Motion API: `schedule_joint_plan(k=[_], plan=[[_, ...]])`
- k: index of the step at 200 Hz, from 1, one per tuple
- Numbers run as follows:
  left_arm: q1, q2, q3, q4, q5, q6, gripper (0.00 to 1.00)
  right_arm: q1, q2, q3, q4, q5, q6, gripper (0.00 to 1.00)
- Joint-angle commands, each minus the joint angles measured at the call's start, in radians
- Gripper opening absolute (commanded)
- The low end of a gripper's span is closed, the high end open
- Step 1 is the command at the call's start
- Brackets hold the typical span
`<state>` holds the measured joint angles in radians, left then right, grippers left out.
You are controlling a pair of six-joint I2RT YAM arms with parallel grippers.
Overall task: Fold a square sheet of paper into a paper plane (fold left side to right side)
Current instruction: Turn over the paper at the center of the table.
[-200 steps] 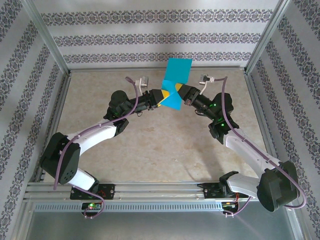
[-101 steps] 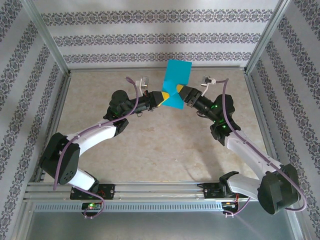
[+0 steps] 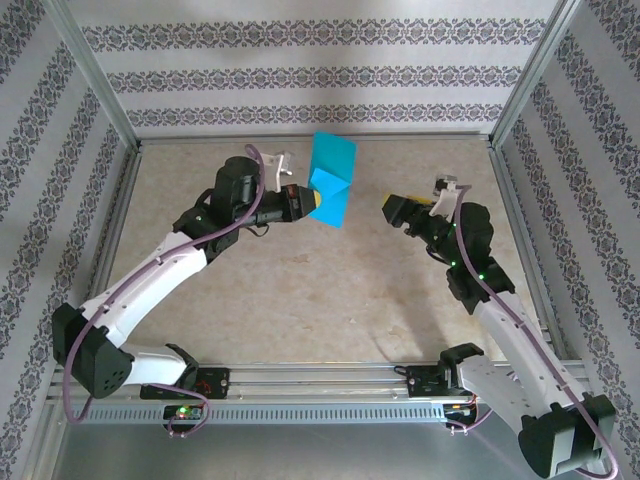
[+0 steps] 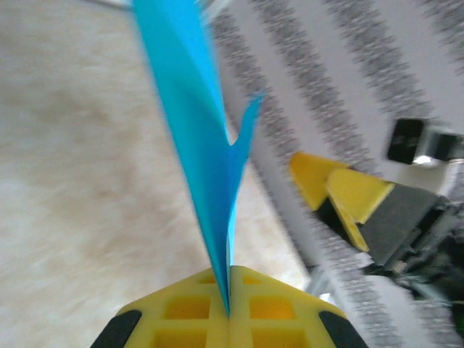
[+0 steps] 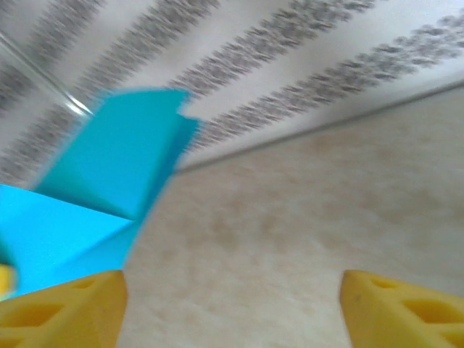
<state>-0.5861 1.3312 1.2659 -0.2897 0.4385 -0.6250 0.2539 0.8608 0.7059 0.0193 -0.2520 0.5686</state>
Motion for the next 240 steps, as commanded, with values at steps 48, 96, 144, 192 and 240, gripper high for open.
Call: schedule_joint_plan(k=[48, 96, 144, 192, 240], plan=[[-0.284, 0.382, 0.48, -0.988, -0.946, 0.274, 0.0, -0.042, -0.012, 0.058, -0.355, 0.27, -0.223, 0.98], [-0.376, 0.665, 0.645, -1.252, -1.193, 0.088, 0.0, -0.07, -0.056, 0.034, -0.37, 0.302, -0.201, 0.98], [-0.4, 0.788, 0.61, -1.244, -1.068, -0.052, 0.0, -0.098, -0.092, 0.032, -0.392, 0.303, -0.208, 0.98], [-0.4, 0.876, 0.61, -1.144, -0.831, -0.063, 0.01, -0.111, -0.098, 0.037, -0.407, 0.288, -0.213, 0.98], [-0.382, 0.87, 0.614, -0.991, -0.591, -0.018, 0.32, -0.118, -0.098, 0.035, -0.418, 0.266, -0.208, 0.98]])
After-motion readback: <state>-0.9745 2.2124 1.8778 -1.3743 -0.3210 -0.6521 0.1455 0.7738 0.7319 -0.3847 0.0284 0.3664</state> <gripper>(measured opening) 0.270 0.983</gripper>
